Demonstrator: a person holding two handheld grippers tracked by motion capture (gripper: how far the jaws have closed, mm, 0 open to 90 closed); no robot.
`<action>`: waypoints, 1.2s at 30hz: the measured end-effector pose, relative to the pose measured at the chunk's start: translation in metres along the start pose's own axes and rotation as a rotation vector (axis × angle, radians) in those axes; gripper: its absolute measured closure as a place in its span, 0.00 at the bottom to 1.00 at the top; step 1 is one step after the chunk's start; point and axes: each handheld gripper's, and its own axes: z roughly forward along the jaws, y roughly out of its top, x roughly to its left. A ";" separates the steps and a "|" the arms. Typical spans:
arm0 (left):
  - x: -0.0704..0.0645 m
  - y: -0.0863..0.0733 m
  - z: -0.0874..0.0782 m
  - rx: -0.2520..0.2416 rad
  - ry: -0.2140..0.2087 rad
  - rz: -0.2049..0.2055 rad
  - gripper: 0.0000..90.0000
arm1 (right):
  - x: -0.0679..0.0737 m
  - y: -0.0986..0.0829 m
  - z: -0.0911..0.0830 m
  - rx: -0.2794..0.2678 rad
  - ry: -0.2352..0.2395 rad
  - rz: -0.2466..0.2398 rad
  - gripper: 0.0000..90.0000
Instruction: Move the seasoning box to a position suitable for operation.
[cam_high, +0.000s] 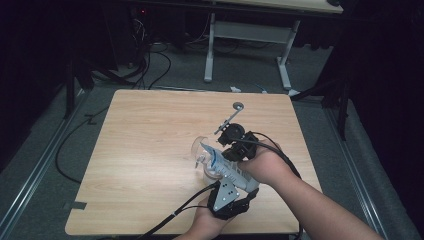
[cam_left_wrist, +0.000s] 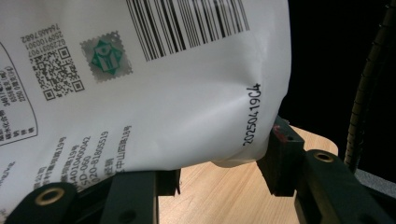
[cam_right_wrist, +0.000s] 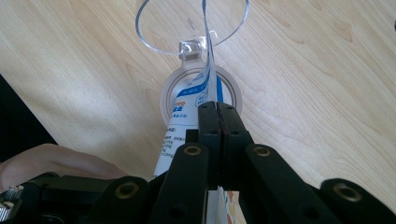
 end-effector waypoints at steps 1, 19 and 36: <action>0.000 0.000 0.000 0.000 0.000 0.000 0.62 | 0.000 0.000 0.000 0.000 0.000 0.000 1.00; -0.004 -0.011 -0.003 0.017 -0.010 0.025 0.62 | 0.000 -0.009 0.000 -0.003 0.016 0.011 1.00; -0.003 -0.022 -0.003 0.039 -0.010 0.043 0.62 | -0.001 -0.016 0.000 0.001 0.021 0.016 1.00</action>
